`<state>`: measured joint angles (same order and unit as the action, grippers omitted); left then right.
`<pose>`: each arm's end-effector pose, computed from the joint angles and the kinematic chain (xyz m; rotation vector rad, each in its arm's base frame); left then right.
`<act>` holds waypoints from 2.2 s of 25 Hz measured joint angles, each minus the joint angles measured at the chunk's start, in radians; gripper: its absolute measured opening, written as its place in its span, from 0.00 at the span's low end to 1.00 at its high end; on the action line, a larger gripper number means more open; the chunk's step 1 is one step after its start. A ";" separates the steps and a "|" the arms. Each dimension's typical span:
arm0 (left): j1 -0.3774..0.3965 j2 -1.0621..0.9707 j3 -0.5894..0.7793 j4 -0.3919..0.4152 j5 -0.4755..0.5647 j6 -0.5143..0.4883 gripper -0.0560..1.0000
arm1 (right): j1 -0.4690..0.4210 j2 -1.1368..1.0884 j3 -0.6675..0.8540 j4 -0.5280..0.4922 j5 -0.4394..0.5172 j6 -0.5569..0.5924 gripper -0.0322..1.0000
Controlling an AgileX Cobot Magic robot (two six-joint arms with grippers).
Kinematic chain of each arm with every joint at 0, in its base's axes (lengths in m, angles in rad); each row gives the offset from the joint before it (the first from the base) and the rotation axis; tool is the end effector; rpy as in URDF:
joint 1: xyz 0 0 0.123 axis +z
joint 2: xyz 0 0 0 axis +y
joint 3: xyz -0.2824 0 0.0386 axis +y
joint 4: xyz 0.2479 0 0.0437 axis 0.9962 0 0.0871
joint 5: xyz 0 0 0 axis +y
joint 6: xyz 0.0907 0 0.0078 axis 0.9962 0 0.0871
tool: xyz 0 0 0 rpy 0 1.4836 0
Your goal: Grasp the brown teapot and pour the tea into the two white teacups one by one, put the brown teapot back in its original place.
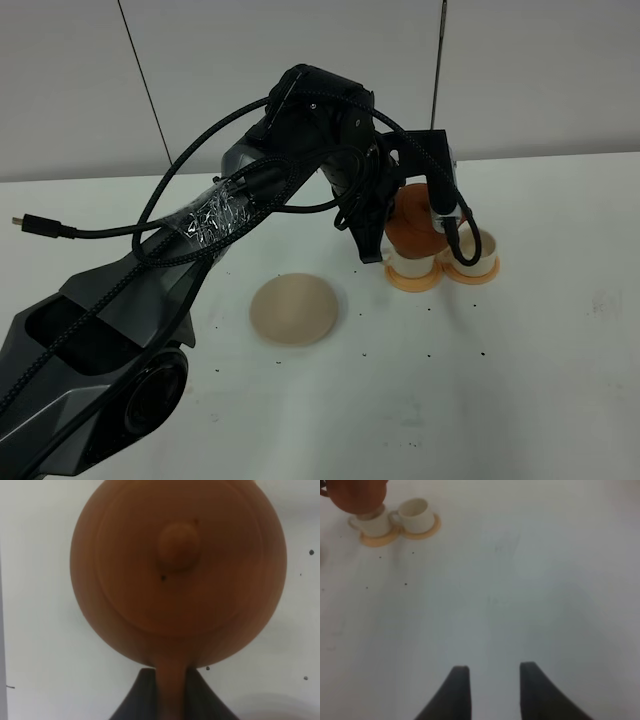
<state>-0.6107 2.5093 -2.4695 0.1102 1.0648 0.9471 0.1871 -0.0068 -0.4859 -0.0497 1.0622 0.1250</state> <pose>0.4538 -0.3069 0.2155 1.8519 1.8278 0.2669 -0.0036 -0.0047 0.2732 -0.0617 2.0538 0.1343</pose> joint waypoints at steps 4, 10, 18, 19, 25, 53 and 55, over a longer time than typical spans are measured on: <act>0.000 0.000 0.000 0.040 -0.001 -0.027 0.21 | 0.000 0.000 0.000 0.000 0.000 0.000 0.26; -0.002 0.000 0.000 0.071 -0.005 -0.070 0.21 | 0.000 0.000 0.000 0.000 0.000 0.000 0.26; -0.024 0.000 0.000 0.094 -0.032 -0.077 0.21 | 0.000 0.000 0.000 0.000 0.000 0.000 0.26; -0.025 0.000 0.000 0.094 -0.032 -0.077 0.21 | 0.000 0.000 0.000 0.000 0.000 0.000 0.26; -0.029 0.000 0.000 0.112 -0.033 -0.101 0.21 | 0.000 0.000 0.000 0.000 0.000 0.000 0.26; -0.079 0.000 0.000 0.245 -0.053 -0.132 0.21 | 0.000 0.000 0.000 0.000 0.000 0.000 0.26; -0.079 0.000 0.000 0.248 -0.053 -0.132 0.21 | 0.000 0.000 0.000 0.000 0.000 0.000 0.26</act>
<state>-0.6900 2.5093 -2.4695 0.3581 1.0114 0.8154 0.1871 -0.0068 -0.4859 -0.0497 1.0622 0.1250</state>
